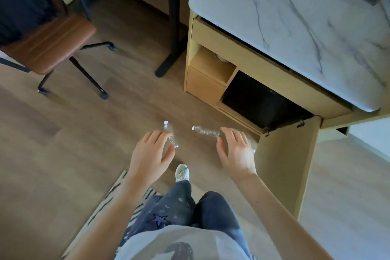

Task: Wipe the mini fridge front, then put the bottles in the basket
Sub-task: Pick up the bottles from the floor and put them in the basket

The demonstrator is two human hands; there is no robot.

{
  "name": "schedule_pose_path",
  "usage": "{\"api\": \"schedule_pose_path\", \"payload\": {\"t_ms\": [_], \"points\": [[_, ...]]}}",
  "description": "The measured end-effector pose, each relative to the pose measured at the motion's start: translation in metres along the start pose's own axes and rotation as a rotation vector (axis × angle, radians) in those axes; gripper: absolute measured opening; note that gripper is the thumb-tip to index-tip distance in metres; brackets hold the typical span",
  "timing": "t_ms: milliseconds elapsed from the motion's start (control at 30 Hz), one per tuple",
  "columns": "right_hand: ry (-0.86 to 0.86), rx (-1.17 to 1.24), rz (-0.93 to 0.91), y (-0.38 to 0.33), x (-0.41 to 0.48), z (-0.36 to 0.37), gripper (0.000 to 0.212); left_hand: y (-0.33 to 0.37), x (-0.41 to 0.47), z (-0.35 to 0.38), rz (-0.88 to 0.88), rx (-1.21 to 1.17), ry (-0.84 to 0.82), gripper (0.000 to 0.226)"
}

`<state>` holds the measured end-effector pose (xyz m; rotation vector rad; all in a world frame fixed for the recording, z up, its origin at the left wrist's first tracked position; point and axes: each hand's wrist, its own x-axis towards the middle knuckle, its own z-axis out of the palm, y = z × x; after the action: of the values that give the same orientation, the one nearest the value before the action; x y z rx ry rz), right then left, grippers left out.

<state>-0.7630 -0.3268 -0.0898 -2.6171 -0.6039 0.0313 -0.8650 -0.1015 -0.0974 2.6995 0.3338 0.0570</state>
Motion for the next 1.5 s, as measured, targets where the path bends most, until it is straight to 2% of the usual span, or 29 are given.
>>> {"api": "schedule_pose_path", "payload": {"t_ms": [233,367,567,733,833,933,1033,1133,1200,1333,1500], "points": [[-0.020,-0.010,-0.100,0.037,0.061,0.020,0.029,-0.002,0.049,0.040,-0.068,0.009,0.079,0.038],[-0.055,0.010,-0.157,0.081,0.081,0.083,0.031,-0.021,0.068,0.104,-0.089,0.016,0.164,0.032],[0.002,0.107,-0.291,0.178,0.087,0.271,0.029,-0.096,0.091,0.284,-0.107,0.027,0.173,0.037],[-0.048,0.141,-0.343,0.265,0.074,0.445,0.031,-0.170,0.099,0.461,-0.115,-0.003,0.123,0.040],[-0.038,0.099,-0.344,0.316,0.073,0.528,0.034,-0.211,0.102,0.557,-0.095,-0.014,0.067,0.036],[-0.030,0.092,-0.351,0.356,0.072,0.587,0.033,-0.238,0.103,0.619,-0.072,0.021,0.026,0.036],[-0.007,0.096,-0.353,0.381,0.082,0.614,0.032,-0.252,0.110,0.642,-0.054,0.059,0.045,0.040],[-0.081,0.072,-0.317,0.397,0.102,0.619,0.034,-0.260,0.120,0.650,-0.086,0.070,0.106,0.043],[-0.176,0.046,-0.291,0.409,0.114,0.624,0.044,-0.264,0.129,0.655,-0.173,0.014,0.097,0.048],[-0.404,-0.013,-0.146,0.440,0.133,0.647,0.068,-0.275,0.144,0.678,-0.412,-0.018,-0.044,0.064],[-0.522,-0.143,-0.058,0.455,0.138,0.668,0.077,-0.282,0.155,0.711,-0.611,-0.058,-0.104,0.079]]}}
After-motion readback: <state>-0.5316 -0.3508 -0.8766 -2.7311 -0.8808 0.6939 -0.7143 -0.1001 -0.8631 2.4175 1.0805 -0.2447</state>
